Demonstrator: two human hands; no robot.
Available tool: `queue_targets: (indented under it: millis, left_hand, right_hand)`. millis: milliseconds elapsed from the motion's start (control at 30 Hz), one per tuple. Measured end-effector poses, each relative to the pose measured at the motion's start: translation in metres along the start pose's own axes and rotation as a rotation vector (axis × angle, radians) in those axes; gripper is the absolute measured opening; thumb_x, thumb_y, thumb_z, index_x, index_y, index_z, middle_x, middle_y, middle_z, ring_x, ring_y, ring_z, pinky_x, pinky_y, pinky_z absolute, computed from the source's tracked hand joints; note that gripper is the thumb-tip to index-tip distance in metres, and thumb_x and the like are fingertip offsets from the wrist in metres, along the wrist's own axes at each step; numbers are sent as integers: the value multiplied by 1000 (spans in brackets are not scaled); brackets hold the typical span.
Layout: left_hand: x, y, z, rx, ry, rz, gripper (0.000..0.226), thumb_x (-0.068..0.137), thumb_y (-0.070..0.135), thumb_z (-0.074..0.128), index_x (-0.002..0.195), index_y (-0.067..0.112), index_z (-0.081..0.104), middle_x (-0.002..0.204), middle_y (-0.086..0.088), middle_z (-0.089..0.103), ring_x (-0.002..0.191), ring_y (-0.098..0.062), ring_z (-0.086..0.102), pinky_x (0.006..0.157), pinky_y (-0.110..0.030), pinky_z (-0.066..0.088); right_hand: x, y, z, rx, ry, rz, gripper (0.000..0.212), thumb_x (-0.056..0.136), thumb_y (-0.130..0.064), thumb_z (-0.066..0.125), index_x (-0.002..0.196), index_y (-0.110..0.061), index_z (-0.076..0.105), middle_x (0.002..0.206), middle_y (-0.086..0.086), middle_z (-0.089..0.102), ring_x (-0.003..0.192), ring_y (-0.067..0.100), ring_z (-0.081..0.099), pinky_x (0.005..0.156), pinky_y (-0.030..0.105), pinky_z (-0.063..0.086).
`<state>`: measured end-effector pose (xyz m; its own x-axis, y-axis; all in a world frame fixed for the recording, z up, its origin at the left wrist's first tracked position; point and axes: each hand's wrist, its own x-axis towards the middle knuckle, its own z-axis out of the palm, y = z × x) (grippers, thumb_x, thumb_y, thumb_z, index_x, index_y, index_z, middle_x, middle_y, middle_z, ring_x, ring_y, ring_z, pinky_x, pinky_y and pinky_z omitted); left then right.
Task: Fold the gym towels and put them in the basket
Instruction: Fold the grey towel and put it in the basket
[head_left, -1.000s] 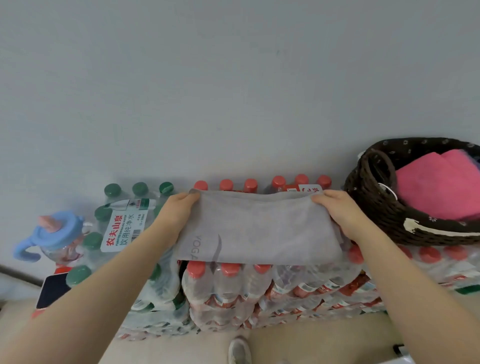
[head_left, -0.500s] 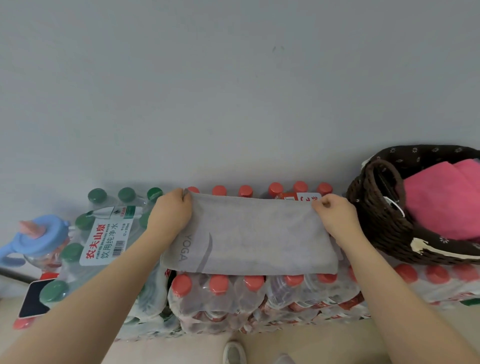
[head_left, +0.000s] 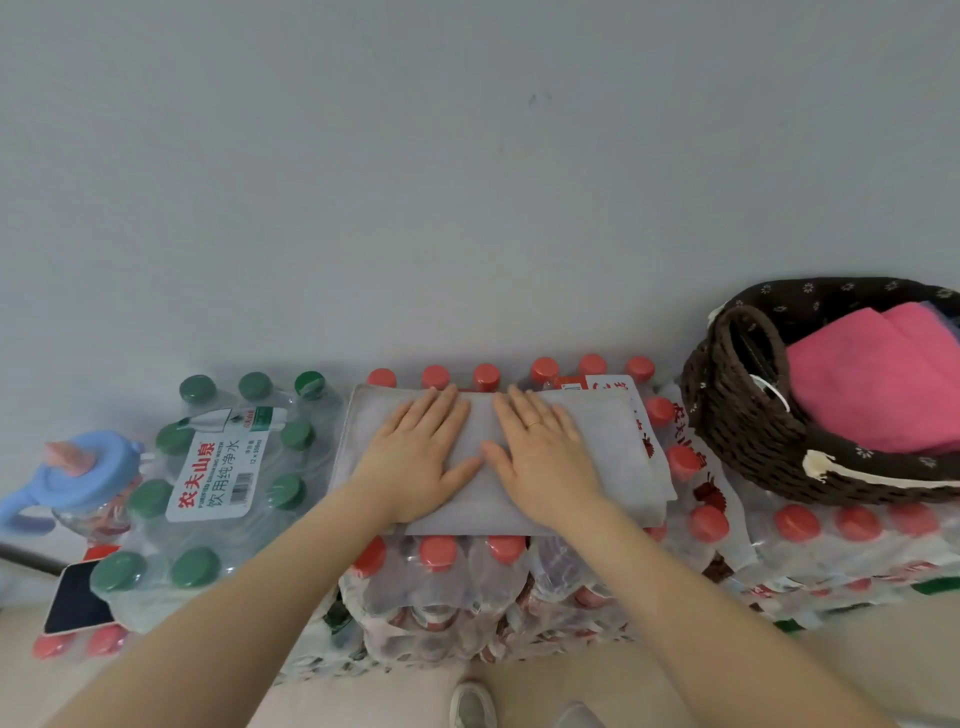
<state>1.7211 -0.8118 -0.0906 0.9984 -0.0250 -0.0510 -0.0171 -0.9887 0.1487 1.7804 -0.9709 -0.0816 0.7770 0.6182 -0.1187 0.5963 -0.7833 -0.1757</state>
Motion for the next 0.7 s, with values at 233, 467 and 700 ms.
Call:
queue_targets:
  millis: [233, 467, 700]
  left_hand:
    - [-21, -15, -10, 31, -147, -79, 137, 31, 94, -19, 146, 20, -14, 156, -5, -17, 145, -21, -11, 113, -31, -12]
    - [-17, -5, -22, 57, -221, -108, 130, 46, 96, 5, 147, 17, -10, 156, -11, -12, 145, -26, -6, 118, -39, -2]
    - [7, 35, -32, 19, -142, 57, 81, 90, 61, 29, 148, 9, 4, 158, -7, 1, 145, -20, 5, 118, -33, 1]
  right_hand:
    - [-31, 53, -4, 58, -60, 337, 66, 95, -54, 14, 149, -21, -7, 157, 0, -13, 145, 18, -10, 117, 39, -3]
    - [-47, 49, -11, 44, 107, 564, 60, 97, -44, 26, 140, -1, 27, 146, 16, 31, 134, 31, 27, 108, 44, 25]
    - [-33, 66, -36, 697, 13, 621, 42, 81, -19, 66, 116, 2, 55, 114, 17, 61, 103, 33, 58, 88, 42, 49]
